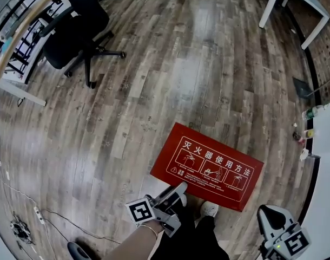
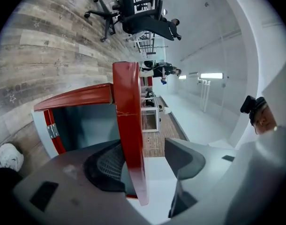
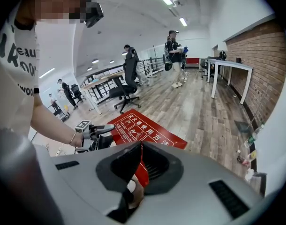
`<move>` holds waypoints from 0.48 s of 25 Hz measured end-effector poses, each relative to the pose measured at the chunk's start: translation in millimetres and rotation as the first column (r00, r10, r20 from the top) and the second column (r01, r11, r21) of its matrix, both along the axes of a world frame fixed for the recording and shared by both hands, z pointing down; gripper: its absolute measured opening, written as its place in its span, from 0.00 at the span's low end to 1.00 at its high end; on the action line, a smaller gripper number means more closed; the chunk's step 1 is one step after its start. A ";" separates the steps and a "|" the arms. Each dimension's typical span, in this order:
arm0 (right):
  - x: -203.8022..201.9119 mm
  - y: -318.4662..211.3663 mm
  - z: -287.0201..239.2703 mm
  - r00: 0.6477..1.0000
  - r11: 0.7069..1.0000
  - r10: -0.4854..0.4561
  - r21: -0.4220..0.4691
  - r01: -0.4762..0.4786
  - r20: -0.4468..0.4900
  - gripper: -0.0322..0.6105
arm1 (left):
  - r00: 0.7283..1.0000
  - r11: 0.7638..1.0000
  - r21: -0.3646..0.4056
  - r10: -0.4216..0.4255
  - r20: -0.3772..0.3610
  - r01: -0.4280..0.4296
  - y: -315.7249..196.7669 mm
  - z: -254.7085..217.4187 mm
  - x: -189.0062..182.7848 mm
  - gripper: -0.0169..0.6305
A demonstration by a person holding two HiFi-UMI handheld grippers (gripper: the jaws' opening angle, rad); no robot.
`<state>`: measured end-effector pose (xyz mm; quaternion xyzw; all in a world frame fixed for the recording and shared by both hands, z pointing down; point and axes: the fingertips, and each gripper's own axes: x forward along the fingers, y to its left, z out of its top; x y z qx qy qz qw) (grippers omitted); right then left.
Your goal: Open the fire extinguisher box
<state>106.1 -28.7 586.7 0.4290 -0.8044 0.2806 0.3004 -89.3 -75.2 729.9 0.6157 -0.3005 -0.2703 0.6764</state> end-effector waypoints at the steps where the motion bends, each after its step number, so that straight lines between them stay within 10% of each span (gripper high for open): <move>1: -1.1 -1.4 -4.4 1.000 1.000 0.001 0.007 -0.001 0.005 0.07 | 1.000 1.000 0.004 0.003 -0.010 -0.003 -0.2 -4.7 0.0 0.42; 12: -5.5 -16.1 -55.8 0.998 0.994 0.050 0.094 -0.053 0.034 0.07 | 0.983 0.980 0.082 0.184 -0.005 -0.183 -19.8 -52.5 21.2 0.30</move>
